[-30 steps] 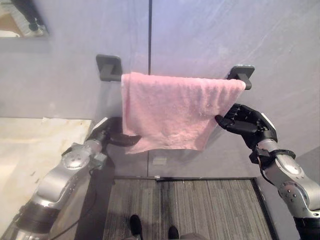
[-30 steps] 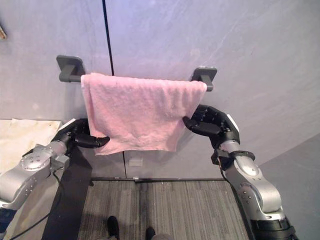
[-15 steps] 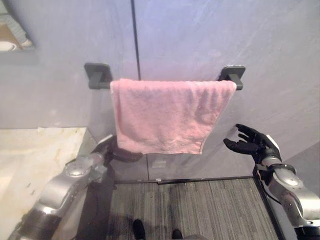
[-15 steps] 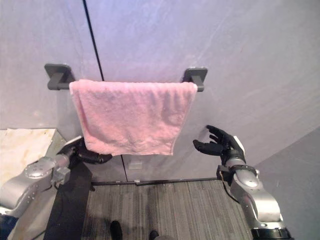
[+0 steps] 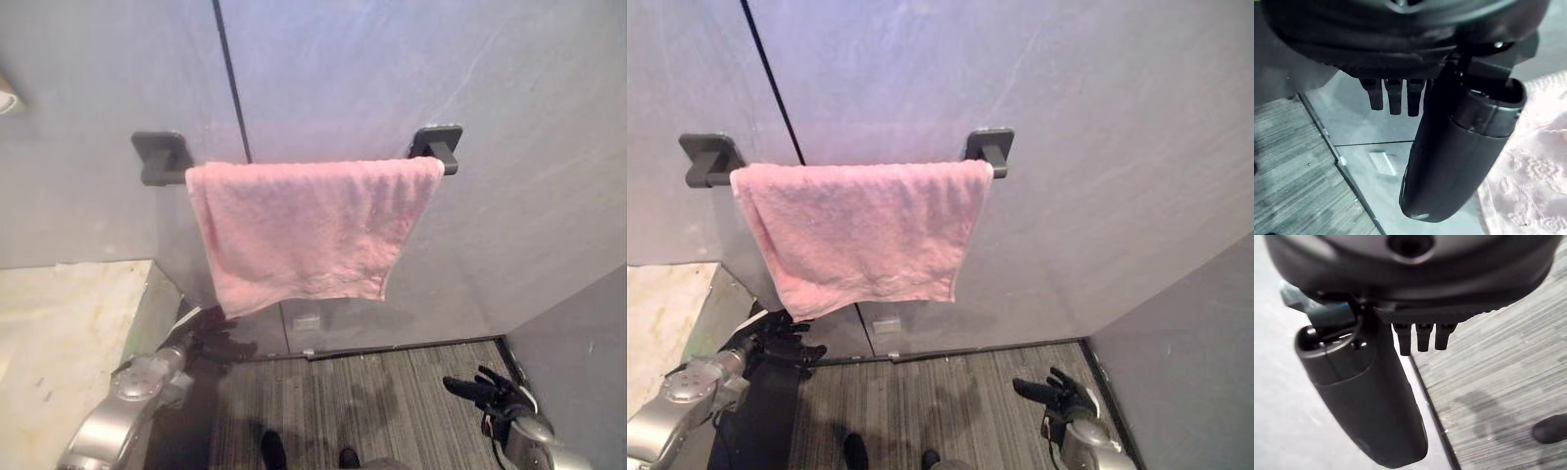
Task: Organize the bathroom.
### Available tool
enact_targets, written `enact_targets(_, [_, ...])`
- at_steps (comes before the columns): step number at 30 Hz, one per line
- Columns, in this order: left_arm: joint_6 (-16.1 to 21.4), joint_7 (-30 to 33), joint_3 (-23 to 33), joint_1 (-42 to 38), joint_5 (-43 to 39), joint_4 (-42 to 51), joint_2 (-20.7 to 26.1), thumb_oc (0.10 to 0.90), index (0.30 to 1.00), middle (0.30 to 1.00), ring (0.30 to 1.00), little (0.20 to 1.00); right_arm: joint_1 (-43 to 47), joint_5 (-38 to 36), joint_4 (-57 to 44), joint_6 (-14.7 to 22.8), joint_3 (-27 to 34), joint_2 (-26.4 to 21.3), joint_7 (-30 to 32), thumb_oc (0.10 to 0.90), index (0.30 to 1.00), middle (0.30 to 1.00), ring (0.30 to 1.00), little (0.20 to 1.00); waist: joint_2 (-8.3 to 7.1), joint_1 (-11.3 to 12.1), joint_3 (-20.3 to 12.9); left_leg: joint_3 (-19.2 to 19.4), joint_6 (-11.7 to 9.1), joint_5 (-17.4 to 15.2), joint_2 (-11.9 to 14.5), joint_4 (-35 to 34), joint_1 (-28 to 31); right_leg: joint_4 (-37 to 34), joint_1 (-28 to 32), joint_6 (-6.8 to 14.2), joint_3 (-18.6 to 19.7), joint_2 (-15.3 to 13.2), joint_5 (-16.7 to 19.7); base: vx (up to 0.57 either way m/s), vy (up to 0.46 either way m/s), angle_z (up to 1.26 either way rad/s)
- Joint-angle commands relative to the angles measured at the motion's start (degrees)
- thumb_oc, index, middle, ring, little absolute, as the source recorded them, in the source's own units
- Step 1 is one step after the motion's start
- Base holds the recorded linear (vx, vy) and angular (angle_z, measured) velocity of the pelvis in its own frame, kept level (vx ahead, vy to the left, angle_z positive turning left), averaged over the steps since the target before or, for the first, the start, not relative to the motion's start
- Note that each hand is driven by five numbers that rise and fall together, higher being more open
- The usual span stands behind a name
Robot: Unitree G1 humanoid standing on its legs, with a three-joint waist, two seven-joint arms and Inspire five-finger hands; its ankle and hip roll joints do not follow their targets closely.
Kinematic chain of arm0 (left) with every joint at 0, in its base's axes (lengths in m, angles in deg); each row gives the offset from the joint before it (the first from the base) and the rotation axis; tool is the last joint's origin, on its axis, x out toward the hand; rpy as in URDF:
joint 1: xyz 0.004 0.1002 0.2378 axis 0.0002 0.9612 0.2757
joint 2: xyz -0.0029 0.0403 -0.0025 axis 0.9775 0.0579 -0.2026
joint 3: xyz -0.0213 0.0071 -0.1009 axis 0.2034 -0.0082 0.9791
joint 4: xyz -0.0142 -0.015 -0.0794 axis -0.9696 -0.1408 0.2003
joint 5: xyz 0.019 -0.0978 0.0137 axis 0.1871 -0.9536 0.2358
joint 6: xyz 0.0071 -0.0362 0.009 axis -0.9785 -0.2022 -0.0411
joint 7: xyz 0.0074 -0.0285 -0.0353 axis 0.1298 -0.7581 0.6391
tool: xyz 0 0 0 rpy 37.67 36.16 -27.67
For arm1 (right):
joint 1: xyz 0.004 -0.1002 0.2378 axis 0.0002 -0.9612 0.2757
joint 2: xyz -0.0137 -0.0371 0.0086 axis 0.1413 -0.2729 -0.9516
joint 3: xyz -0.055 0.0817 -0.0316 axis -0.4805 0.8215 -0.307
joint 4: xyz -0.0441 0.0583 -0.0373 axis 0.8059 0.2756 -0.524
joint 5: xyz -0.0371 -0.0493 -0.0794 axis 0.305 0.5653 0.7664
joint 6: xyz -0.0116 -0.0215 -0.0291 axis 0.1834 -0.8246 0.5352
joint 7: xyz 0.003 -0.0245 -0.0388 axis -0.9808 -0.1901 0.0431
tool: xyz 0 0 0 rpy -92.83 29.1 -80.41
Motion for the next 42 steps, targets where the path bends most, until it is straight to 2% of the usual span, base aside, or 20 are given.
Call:
enact_targets(1, [7.9,-0.2,1.6,-3.5,9.5,-3.1,0.9,0.800,0.900,0.900,0.900,0.900,2.7,0.5,2.7,6.0,0.5,-2.6,3.9,0.800,0.900,0.900,0.900,0.900,-1.35,0.5,-1.1,-3.0,-3.1,-6.0,5.2,9.4,-0.3,6.3,-5.3,4.2,-3.5,-0.1,1.5,-0.07,-0.039,0.02])
enact_targets(2, [7.2,-0.2,1.5,-3.3,9.1,-3.4,1.0,0.800,0.900,0.900,0.900,0.900,2.7,0.5,3.4,6.3,0.5,-2.6,3.9,0.800,0.900,0.900,0.900,0.900,-1.32,0.5,-1.1,-3.1,-3.2,-5.9,5.2,9.5,-0.4,6.4,-5.4,4.2,-3.5,0.0,1.5,-0.07,-0.031,0.03])
enact_targets(3, [4.4,-0.9,0.7,-2.9,7.9,-4.8,1.1,0.800,0.900,0.900,0.900,0.900,2.6,-0.9,5.8,7.0,0.0,-2.3,4.7,0.800,0.900,0.900,0.900,0.900,-1.22,0.5,-0.9,-3.3,-3.2,-5.8,5.3,9.4,-0.5,6.4,-5.5,4.1,-3.6,0.1,1.5,-0.04,-0.012,0.06])
enact_targets(6, [3.8,-2.3,-2.5,-1.9,8.5,-9.5,1.4,0.800,0.900,0.900,0.900,0.900,3.4,-2.8,13.2,8.9,-1.4,-1.8,5.1,0.800,0.900,0.900,0.900,0.900,-0.82,0.7,-0.7,-3.8,-3.4,-5.5,5.7,9.6,-1.1,6.5,-5.4,3.9,-3.9,0.3,1.4,-0.05,-0.012,0.05])
enact_targets(9, [3.9,-3.5,-4.9,-1.1,7.4,-14.2,1.5,0.800,0.900,0.900,0.900,0.900,4.0,-1.6,18.9,9.9,-3.3,-1.4,3.9,0.800,0.900,0.900,0.900,0.900,-0.34,1.0,-0.7,-4.2,-3.5,-5.3,5.9,9.8,-1.5,6.2,-5.2,3.6,-4.1,0.5,1.3,-0.03,0.004,0.07])
enact_targets(13, [5.7,-2.4,-8.5,-0.9,6.3,-23.2,0.4,0.800,0.900,0.900,0.900,0.900,5.5,-2.8,26.7,10.6,-6.2,-1.1,1.7,0.800,0.900,0.900,0.900,0.900,0.31,1.2,-0.9,-4.5,-3.6,-5.1,6.2,10.0,-2.4,6.0,-5.3,3.3,-4.5,0.6,1.0,-0.03,0.018,0.06])
enact_targets(15, [7.1,-0.4,-9.8,-1.1,5.8,-28.0,-0.6,0.800,0.900,0.900,0.900,0.900,6.2,-2.6,30.5,9.0,-7.7,-1.0,0.9,0.800,0.900,0.900,0.900,0.900,0.51,1.3,-1.2,-4.5,-3.6,-5.3,6.3,10.5,-2.8,6.1,-5.3,3.1,-4.5,0.7,0.8,-0.01,0.012,0.02])
enact_targets(19, [10.6,2.7,-12.1,-2.4,10.4,-37.0,-2.4,0.800,0.900,0.900,0.900,0.900,7.6,-0.7,37.7,10.6,-9.6,-0.2,-1.0,0.800,0.900,0.900,0.900,0.900,0.62,1.3,-1.8,-4.5,-3.3,-5.5,6.1,11.2,-3.4,5.9,-5.2,2.8,-4.1,0.8,0.8,0.00,0.000,0.00])
enact_targets(23, [11.9,6.1,-12.5,-3.2,11.4,-43.8,-4.4,0.800,0.900,0.900,0.900,0.900,8.2,2.0,40.9,9.7,-11.2,-0.1,-2.0,0.800,0.900,0.900,0.900,0.900,0.73,1.0,-2.2,-4.7,-3.1,-5.6,6.0,11.7,-3.9,5.8,-5.0,2.6,-3.7,0.9,0.6,0.00,0.000,0.00])
enact_targets(29, [13.6,12.6,-13.3,-5.5,14.0,-54.0,-8.0,0.800,0.900,0.900,0.900,0.900,9.9,1.9,47.1,10.7,-13.3,1.1,-3.8,0.800,0.900,0.900,0.900,0.900,0.89,0.8,-3.0,-4.7,-2.8,-5.6,6.0,11.7,-3.8,5.2,-4.2,2.2,-3.5,1.1,0.4,0.01,0.008,-0.03])
enact_targets(33, [20.2,17.3,-14.0,-7.2,14.2,-57.2,-9.6,0.800,0.900,0.900,0.900,0.900,11.0,3.7,50.1,11.0,-15.2,2.5,-4.5,0.800,0.900,0.900,0.900,0.900,0.99,0.8,-3.4,-4.7,-2.5,-5.9,5.9,12.3,-3.8,5.4,-3.8,1.8,-3.1,1.2,0.0,0.02,0.008,-0.08])
enact_targets(34, [20.4,17.5,-14.2,-7.5,14.4,-57.4,-9.9,0.800,0.900,0.900,0.900,0.900,11.0,3.3,50.3,10.8,-15.4,2.7,-5.0,0.800,0.900,0.900,0.900,0.900,0.99,0.9,-3.5,-4.7,-2.5,-6.0,5.9,12.5,-3.9,5.4,-3.7,1.8,-3.2,1.2,0.0,0.02,-0.003,-0.03])
enact_targets(37, [17.5,13.0,-14.8,-8.0,12.2,-59.0,-10.9,0.800,0.900,0.900,0.900,0.900,11.5,5.5,51.0,9.0,-16.4,3.2,-5.9,0.800,0.900,0.900,0.900,0.900,1.03,0.9,-3.6,-4.8,-2.5,-6.0,5.9,13.0,-4.4,5.5,-3.6,1.7,-3.0,1.2,-0.1,0.00,0.000,0.00])
enact_targets(42, [17.0,11.1,-15.5,-9.1,11.3,-61.4,-12.6,0.800,0.900,0.900,0.900,0.900,12.1,6.0,51.6,8.6,-17.3,3.6,-6.4,0.800,0.900,0.900,0.900,0.900,1.00,0.8,-3.8,-5.0,-2.3,-6.1,6.0,13.4,-4.6,5.7,-3.5,1.5,-3.1,1.2,-0.2,0.02,-0.016,-0.03])
